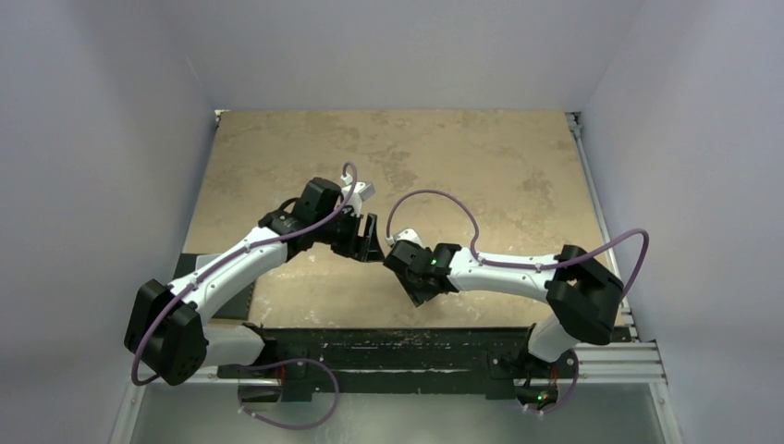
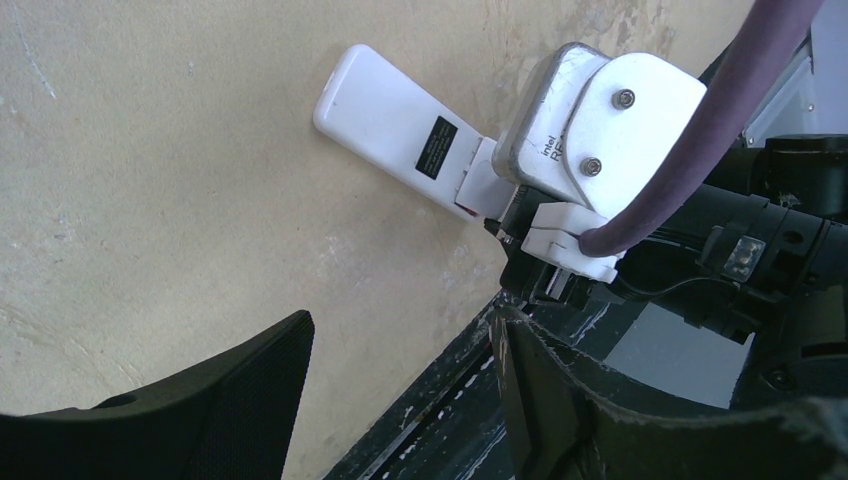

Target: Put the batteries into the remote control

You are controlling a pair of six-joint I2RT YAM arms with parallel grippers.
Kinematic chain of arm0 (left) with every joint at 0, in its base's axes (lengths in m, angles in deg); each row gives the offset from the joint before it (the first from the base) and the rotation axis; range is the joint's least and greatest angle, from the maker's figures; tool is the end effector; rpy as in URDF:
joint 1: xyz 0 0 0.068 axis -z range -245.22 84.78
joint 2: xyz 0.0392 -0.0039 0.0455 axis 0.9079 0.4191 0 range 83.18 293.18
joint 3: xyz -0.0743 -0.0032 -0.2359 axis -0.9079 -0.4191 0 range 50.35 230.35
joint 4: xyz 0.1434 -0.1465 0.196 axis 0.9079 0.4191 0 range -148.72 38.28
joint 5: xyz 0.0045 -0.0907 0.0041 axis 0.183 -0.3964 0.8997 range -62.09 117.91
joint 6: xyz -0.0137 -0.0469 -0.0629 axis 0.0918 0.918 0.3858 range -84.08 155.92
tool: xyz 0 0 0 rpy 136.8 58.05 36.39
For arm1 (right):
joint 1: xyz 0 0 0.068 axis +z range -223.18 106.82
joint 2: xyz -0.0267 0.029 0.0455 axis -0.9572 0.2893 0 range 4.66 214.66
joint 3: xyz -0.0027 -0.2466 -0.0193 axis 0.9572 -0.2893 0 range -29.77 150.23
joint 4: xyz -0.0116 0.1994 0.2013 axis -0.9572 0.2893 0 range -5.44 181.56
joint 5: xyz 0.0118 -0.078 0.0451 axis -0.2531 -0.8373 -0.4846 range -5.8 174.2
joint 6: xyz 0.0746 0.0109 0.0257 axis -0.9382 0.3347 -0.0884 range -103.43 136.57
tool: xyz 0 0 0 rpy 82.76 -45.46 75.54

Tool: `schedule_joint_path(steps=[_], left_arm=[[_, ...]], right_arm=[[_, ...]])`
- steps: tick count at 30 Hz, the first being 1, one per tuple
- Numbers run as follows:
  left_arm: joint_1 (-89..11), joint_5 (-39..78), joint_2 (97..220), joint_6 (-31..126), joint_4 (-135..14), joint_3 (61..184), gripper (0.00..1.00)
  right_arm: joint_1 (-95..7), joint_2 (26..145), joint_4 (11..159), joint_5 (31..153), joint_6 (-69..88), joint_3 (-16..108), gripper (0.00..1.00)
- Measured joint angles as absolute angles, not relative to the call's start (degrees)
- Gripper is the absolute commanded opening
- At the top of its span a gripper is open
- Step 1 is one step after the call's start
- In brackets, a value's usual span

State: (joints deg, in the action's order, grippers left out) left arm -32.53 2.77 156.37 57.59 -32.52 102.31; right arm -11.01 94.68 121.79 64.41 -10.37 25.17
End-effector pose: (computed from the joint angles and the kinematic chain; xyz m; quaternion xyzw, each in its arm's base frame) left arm 0.2497 -0.1948 0.1994 0.1659 0.8977 -0.3423 0.2226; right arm 0.1681 0.2691 0.1139 -0.2694 0.9358 -0.0147 0.2270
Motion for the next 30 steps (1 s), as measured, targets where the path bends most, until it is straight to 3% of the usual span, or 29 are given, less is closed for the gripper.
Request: schedule_joint_path(steps=[16,30], left_arm=[[-32.6,2.5,156.4,57.6,-32.5,102.3,0.66],[-32.6,2.3,156.4,57.6,-32.5,102.2,0.66]], right_arm=[[-11.0,94.8,121.8,64.5,-11.8,25.2,0.41],[-11.3,96.2,121.6,65.9,-14.9,25.2,0.57]])
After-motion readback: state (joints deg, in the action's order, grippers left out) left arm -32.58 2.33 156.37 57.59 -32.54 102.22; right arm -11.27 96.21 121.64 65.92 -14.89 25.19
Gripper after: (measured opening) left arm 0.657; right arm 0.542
